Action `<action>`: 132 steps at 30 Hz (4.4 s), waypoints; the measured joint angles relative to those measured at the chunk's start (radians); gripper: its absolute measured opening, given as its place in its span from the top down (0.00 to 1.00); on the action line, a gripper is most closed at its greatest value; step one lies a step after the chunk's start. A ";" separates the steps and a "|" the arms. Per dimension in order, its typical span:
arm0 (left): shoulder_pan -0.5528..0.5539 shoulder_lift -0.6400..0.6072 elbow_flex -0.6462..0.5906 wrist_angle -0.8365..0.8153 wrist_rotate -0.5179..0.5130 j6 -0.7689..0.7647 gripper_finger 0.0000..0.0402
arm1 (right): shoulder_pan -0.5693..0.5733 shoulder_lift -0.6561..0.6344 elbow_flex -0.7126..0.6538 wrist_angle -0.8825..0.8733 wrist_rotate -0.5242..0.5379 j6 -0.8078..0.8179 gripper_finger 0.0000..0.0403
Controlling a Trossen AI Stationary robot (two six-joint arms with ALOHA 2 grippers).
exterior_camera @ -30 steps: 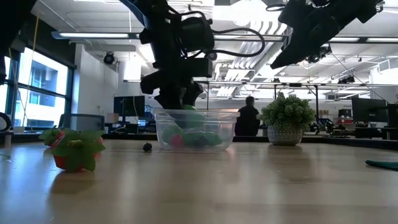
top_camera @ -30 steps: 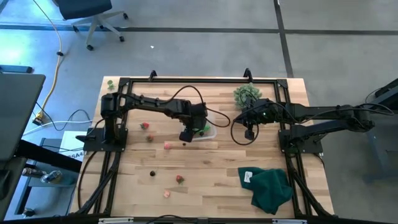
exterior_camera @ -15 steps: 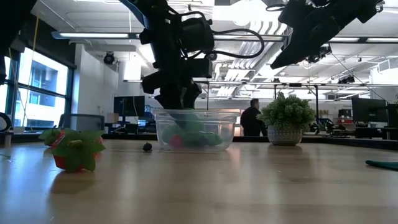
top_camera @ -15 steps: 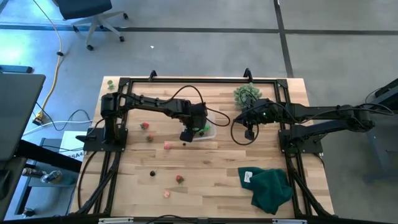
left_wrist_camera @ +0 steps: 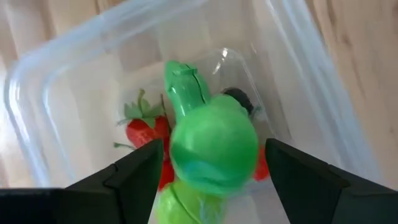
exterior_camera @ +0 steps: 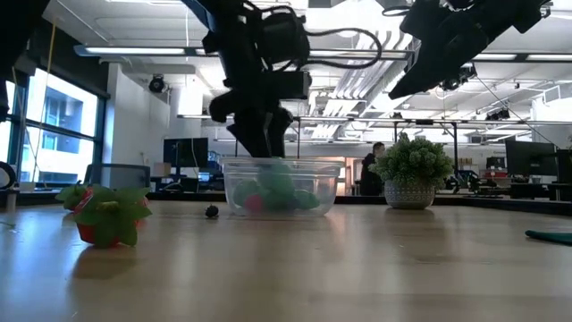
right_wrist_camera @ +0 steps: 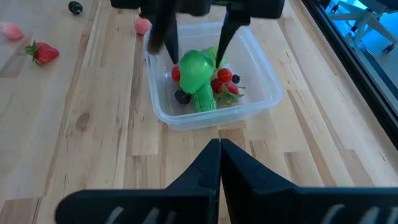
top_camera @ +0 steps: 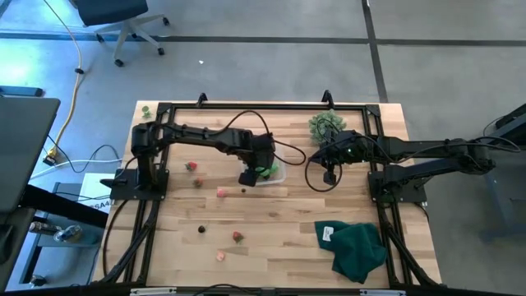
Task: Pick and placing Produce into tupperware
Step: Put the pear into the transparent bin, then put the red cherry into the transparent bin
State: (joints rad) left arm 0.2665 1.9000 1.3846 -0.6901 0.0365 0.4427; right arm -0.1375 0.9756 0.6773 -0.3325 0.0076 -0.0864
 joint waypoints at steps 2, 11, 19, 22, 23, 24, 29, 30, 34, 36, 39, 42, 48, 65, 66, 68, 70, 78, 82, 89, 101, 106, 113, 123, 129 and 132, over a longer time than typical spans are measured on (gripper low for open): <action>-0.010 -0.002 0.028 -0.033 -0.013 0.002 0.32 | 0.000 0.000 0.000 0.000 0.000 0.000 1.00; -0.047 -0.002 0.188 -0.244 -0.099 0.015 0.32 | 0.000 0.000 0.000 0.001 0.000 0.000 1.00; -0.073 -0.009 0.354 -0.501 -0.154 0.021 0.37 | 0.000 0.000 0.000 0.000 0.000 0.000 1.00; -0.086 -0.050 0.360 -0.533 -0.158 0.011 0.39 | 0.000 0.000 0.000 0.000 0.000 0.000 1.00; -0.085 -0.071 0.350 -0.535 -0.161 0.003 0.40 | 0.000 0.000 0.000 0.000 0.000 0.000 1.00; -0.085 -0.091 0.340 -0.540 -0.162 -0.002 0.41 | 0.000 0.000 0.000 0.000 0.000 0.000 1.00; -0.090 -0.209 0.268 -0.513 -0.208 -0.054 0.46 | 0.000 0.000 0.000 -0.001 0.000 0.000 1.00; -0.090 -0.235 0.245 -0.501 -0.220 -0.068 0.47 | 0.000 0.000 0.000 0.000 0.000 0.000 1.00; -0.057 -0.340 0.129 -0.459 -0.264 -0.111 0.49 | 0.000 0.000 0.000 0.001 0.000 0.000 1.00; -0.020 -0.392 0.059 -0.422 -0.274 -0.131 0.50 | 0.000 0.000 0.000 -0.001 0.000 0.000 1.00; 0.075 -0.465 -0.058 -0.360 -0.276 -0.150 0.51 | 0.000 0.000 0.000 0.000 0.000 0.000 1.00; 0.216 -0.515 -0.152 -0.317 -0.251 -0.164 0.51 | 0.000 0.000 0.000 0.000 0.000 0.000 1.00; 0.536 -0.528 -0.215 -0.313 -0.115 -0.132 0.50 | 0.000 0.000 0.000 0.000 0.000 0.000 1.00; 0.818 -0.412 -0.286 -0.307 0.026 -0.067 0.59 | 0.000 0.000 0.000 0.000 0.000 0.000 1.00; 0.813 -0.387 -0.293 -0.307 0.013 -0.081 0.59 | 0.000 0.000 0.000 0.000 0.000 0.000 1.00; 0.809 -0.343 -0.302 -0.319 -0.009 -0.099 0.60 | 0.000 0.000 0.000 0.000 0.000 0.000 1.00; 0.803 -0.302 -0.306 -0.308 -0.042 -0.116 0.60 | 0.000 0.000 0.000 0.000 0.000 0.000 1.00; 0.778 -0.230 -0.307 -0.321 -0.104 -0.148 0.59 | 0.000 0.000 0.000 0.000 0.000 0.000 1.00; 0.772 -0.227 -0.307 -0.334 -0.138 -0.176 0.60 | 0.000 0.000 0.000 0.000 0.000 0.000 1.00; 0.764 -0.217 -0.307 -0.320 -0.171 -0.230 0.60 | 0.000 0.000 0.000 0.000 0.000 0.000 1.00; 0.734 -0.155 -0.307 -0.377 -0.249 -0.356 0.60 | 0.000 0.000 0.000 0.000 0.000 0.000 1.00; 0.703 -0.155 -0.307 -0.398 -0.293 -0.451 0.60 | 0.000 0.000 0.000 0.000 0.000 0.000 1.00; 0.679 -0.155 -0.307 -0.405 -0.302 -0.566 0.60 | 0.000 0.000 0.000 0.000 0.000 0.000 1.00; 0.676 -0.155 -0.307 -0.372 -0.341 -0.698 0.60 | 0.000 0.000 0.000 0.000 0.000 0.000 1.00; 0.676 -0.155 -0.307 -0.351 -0.243 -0.713 0.60 | 0.000 0.000 0.000 0.000 0.000 0.000 1.00; 0.676 -0.155 -0.307 -0.318 -0.165 -0.712 0.60 | 0.000 0.000 0.000 0.000 0.000 0.000 1.00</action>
State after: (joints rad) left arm 0.9421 1.7454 1.0779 -1.0079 -0.1286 -0.2695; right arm -0.1372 0.9760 0.6773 -0.3325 0.0078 -0.0867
